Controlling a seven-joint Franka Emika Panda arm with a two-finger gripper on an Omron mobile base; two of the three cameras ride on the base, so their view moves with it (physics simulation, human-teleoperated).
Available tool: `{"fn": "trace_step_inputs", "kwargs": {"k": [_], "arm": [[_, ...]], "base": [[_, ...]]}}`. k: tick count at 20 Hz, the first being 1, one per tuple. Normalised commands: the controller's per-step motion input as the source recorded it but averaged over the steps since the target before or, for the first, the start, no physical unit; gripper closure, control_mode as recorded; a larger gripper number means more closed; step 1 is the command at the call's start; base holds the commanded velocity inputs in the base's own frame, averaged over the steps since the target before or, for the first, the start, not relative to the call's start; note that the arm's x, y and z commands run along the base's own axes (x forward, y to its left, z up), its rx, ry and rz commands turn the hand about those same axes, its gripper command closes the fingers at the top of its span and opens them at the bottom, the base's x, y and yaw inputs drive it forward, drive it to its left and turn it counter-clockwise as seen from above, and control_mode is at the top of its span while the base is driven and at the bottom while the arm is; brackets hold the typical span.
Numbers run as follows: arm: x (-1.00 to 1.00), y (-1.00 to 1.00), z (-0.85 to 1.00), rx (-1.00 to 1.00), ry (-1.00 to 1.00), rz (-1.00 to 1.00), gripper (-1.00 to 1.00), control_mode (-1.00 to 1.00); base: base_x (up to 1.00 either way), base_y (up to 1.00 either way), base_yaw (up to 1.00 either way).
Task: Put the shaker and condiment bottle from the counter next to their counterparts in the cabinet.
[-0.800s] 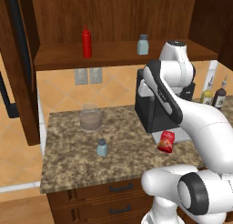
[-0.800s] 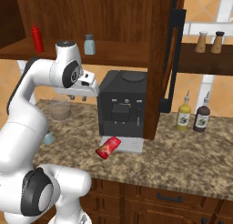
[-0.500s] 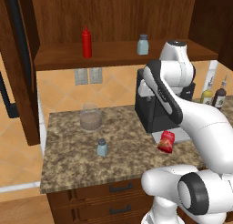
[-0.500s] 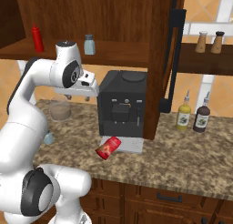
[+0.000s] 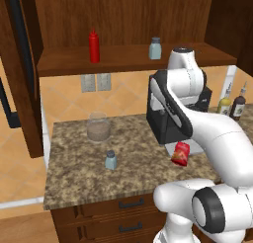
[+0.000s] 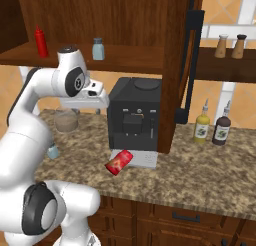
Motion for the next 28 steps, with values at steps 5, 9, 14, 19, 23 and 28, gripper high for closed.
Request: {"fn": "trace_step_inputs", "kwargs": {"k": [5,9,14,19,23,28], "arm": [[-0.36,-0.33,-0.04,-0.02,-0.02,-0.15,-1.0,-1.0],[-0.35,-0.71,0.0,0.01,-0.02,-0.25,-1.0,-1.0],[-0.25,-0.44,-0.21,-0.01,0.0,-0.24,-1.0,-1.0],[-0.05,0.04,-0.21,0.0,0.0,-0.13,-1.0,-1.0],[-0.04,-0.03,-0.34,0.01,0.0,-0.24,-1.0,-1.0],[0.0,-0.05,-0.4,0.05,-0.17,-0.19,-1.0,-1.0]], "base": [[0.0,0.0,0.0],[0.0,0.0,0.0],[0.0,0.0,0.0],[0.0,0.0,0.0],[0.0,0.0,0.0],[0.0,0.0,0.0]]}}
